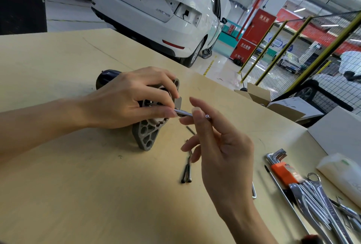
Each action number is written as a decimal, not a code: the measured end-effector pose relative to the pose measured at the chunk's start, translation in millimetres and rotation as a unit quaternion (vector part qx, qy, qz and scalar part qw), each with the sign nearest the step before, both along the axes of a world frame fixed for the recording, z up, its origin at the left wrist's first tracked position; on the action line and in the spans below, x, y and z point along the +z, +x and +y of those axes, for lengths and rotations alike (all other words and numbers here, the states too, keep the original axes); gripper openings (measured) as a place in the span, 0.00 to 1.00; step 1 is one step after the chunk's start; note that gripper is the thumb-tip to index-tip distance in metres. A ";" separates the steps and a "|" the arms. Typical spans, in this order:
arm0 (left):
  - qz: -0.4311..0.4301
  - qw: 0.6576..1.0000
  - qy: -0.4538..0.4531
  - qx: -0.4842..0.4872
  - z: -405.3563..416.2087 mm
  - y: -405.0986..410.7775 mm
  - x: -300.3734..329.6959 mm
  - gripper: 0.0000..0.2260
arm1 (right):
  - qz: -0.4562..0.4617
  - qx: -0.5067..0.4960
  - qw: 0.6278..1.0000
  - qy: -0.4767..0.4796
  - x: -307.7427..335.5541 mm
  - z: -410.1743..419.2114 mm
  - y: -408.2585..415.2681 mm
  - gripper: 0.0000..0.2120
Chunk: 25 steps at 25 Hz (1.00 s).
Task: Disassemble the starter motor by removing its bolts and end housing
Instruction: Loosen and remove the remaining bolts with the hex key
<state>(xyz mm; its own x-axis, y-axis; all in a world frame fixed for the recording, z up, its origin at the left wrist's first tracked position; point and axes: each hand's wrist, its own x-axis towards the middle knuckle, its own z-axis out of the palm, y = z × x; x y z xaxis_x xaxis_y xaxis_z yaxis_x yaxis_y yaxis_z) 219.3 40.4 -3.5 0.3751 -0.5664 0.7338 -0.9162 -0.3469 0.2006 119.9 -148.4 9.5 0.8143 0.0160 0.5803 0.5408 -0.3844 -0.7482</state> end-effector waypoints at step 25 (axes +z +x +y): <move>0.023 0.998 0.048 -0.019 4.3 -0.5 4.1 0.13 | -0.119 -0.034 0.929 -0.348 9.5 -42.5 19.0 0.12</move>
<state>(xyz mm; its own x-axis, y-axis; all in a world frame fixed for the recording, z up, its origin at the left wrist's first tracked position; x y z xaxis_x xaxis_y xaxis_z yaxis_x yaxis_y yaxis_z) 218.9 44.8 0.5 0.3839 -0.6477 0.6580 -0.9198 -0.3310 0.2108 138.9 -190.9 19.0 0.6770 0.4077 0.6127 0.6154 -0.7702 -0.1674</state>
